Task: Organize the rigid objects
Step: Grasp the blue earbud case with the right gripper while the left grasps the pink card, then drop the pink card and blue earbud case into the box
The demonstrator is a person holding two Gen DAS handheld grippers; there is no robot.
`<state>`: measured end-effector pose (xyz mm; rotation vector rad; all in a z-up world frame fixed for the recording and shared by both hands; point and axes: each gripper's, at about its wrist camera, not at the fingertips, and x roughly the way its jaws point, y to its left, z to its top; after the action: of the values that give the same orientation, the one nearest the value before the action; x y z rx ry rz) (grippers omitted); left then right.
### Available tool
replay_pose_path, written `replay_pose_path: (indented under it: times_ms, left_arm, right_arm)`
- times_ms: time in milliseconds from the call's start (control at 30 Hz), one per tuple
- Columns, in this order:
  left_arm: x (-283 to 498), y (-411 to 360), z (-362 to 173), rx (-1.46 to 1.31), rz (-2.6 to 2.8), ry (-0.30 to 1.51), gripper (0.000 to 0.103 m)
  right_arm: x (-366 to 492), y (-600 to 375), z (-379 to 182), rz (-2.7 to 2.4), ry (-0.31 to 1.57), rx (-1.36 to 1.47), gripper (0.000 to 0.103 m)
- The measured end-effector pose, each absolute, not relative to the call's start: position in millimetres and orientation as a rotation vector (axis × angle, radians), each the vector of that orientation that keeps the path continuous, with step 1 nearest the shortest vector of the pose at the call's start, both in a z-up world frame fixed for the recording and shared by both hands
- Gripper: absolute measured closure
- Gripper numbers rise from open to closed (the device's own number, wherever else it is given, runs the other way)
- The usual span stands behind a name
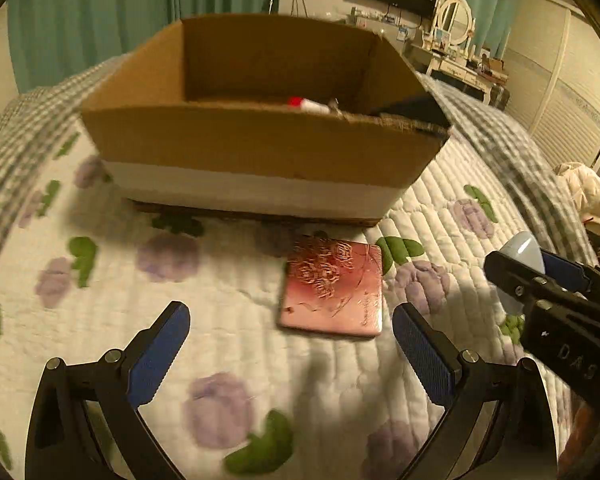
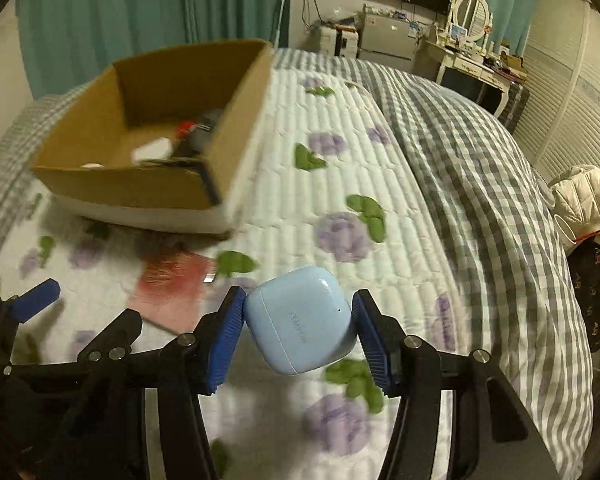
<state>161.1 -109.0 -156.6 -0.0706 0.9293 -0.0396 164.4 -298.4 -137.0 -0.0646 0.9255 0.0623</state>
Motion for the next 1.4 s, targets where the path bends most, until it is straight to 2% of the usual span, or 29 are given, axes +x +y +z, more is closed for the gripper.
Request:
replay_pose_path:
  times_ms: [267,367,433,467,833,1400]
  left_arm:
    - [181.2,-128.2,-186.1,-0.058,-0.029,0.960,0.001]
    - [185.3,-126.5,-191.4,-0.069,-0.025,0.962,0.011]
    - [185.0,-128.7,-190.7,-0.060,-0.053,0.957,0.029]
    - [184.1,-130.9,-189.2,-0.040,-0.068,0.953,0.032]
    - [159.0,-122.7,-162.9,-0.015,-0.100,0.938,0.033]
    - [135.3,-60.1,-64.9,-0.057,-0.076,0.791,0.033]
  right_arm:
    - [180.4,-321.1,-154.4,0.052,0.933,-0.002,0.048]
    - [181.4,-320.1,-160.6,0.056,0.941,-0.004,0.048]
    - [180.2,-320.7,-161.2,0.058,0.944,0.006,0.048]
    - [179.9,-320.4,-160.6,0.059,0.941,0.008,0.048]
    - [166.6,-306.7,-144.1,0.094,0.914,-0.036,0.048]
    - [131.3,-256.4,-62.3,0.183,0.794,-0.106,0.048]
